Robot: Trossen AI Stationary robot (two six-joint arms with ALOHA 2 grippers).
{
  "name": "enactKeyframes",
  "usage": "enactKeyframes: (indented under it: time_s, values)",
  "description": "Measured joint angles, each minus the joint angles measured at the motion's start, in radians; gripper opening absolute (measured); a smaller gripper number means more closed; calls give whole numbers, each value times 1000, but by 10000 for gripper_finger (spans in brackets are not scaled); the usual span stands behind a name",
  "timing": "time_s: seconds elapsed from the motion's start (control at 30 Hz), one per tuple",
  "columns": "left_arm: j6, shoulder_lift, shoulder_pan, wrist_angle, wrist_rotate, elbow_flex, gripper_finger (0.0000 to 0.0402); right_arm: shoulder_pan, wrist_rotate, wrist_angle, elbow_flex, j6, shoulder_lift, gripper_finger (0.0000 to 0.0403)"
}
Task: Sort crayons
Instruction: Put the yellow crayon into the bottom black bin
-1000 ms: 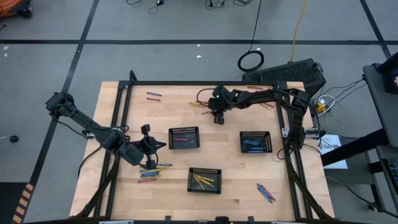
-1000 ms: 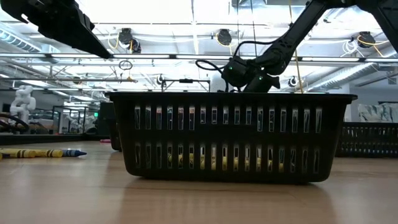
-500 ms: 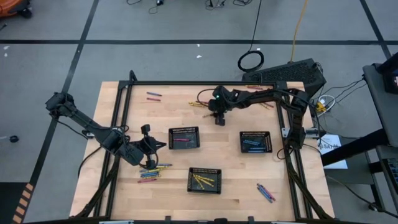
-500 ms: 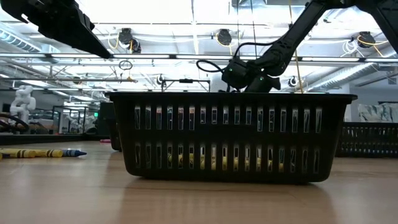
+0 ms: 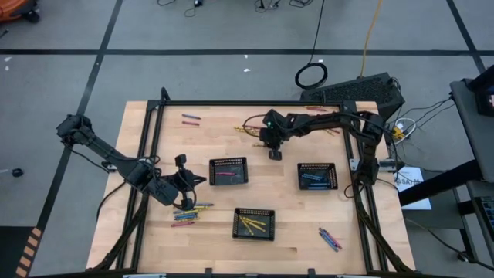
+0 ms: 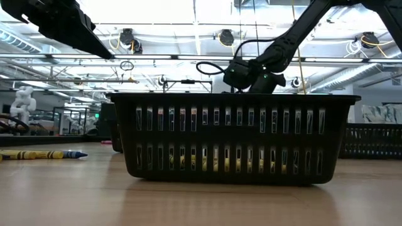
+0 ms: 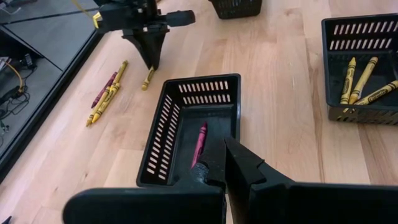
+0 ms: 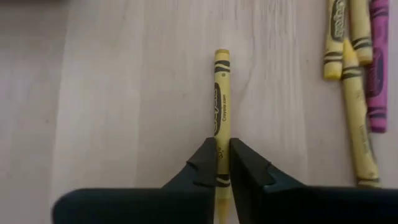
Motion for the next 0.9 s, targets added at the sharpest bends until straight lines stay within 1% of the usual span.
enactKeyframes:
  time_s: [0.17, 0.3, 0.43, 0.53, 0.67, 0.8, 0.9]
  values:
    - [0, 0, 0, 0, 0, 0, 2, 51, 82, -8, -1, 45, -6, 3]
    - [-1, 0, 0, -2, 0, 0, 2, 82, 76, -18, -5, 83, -36, 2]
    - [-1, 0, 0, -2, 0, 0, 2, 117, 59, -36, -9, 138, -99, 1]
    - [-7, 0, -2, -2, 0, 0, 2, 156, 117, -49, -7, 200, -165, 1]
    - [-11, 0, -9, -1, 0, 0, 2, 251, 181, -81, -6, 312, -255, 1]
    - [-18, 0, -11, -2, 0, 0, 2, 381, 197, -82, -6, 437, -332, 0]
    - [-18, 0, -11, -2, 0, 0, 2, 495, 196, -28, -6, 552, -348, 0]
